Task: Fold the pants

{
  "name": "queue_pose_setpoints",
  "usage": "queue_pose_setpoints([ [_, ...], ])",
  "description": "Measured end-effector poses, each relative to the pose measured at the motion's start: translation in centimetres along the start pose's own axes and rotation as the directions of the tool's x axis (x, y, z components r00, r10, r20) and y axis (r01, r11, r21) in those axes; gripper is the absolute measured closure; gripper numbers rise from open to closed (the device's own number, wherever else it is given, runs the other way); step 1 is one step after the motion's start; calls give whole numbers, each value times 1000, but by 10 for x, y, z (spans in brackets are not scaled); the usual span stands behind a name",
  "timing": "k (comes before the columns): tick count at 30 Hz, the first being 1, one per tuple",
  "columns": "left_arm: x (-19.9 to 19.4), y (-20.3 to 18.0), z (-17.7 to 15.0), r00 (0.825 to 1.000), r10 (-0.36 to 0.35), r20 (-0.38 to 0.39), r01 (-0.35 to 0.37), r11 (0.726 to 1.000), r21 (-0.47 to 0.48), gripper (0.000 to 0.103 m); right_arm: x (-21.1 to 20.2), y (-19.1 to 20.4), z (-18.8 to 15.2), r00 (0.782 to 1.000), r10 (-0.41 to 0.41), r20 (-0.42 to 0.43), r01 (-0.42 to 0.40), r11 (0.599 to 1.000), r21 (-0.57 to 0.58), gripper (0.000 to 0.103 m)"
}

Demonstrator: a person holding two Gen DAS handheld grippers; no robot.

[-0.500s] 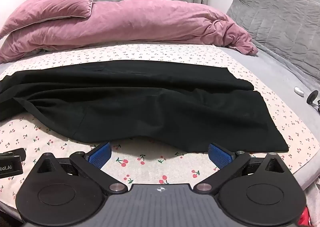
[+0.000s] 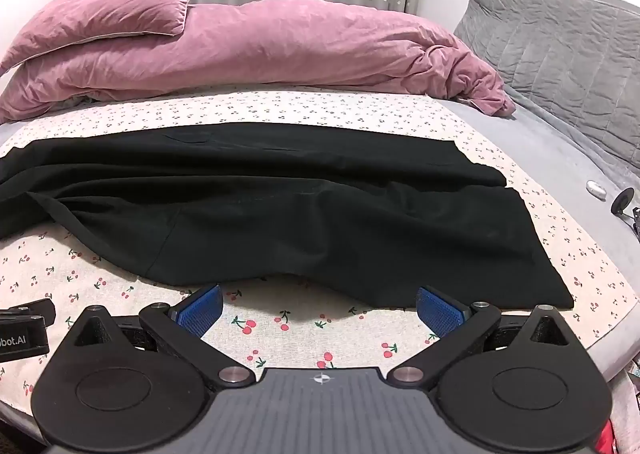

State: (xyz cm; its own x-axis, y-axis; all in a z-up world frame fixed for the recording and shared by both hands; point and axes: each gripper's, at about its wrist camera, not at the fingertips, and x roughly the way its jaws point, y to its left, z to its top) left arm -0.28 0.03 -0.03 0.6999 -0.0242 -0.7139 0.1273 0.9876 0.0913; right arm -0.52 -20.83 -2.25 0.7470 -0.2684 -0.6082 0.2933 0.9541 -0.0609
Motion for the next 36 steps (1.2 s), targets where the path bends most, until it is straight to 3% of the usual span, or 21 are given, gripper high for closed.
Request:
queue_pose_setpoints([
  [36, 1, -2, 1, 999, -35, -16, 35, 999, -17, 0, -3, 5, -1, 1000, 2, 6, -2, 1000, -25, 0],
])
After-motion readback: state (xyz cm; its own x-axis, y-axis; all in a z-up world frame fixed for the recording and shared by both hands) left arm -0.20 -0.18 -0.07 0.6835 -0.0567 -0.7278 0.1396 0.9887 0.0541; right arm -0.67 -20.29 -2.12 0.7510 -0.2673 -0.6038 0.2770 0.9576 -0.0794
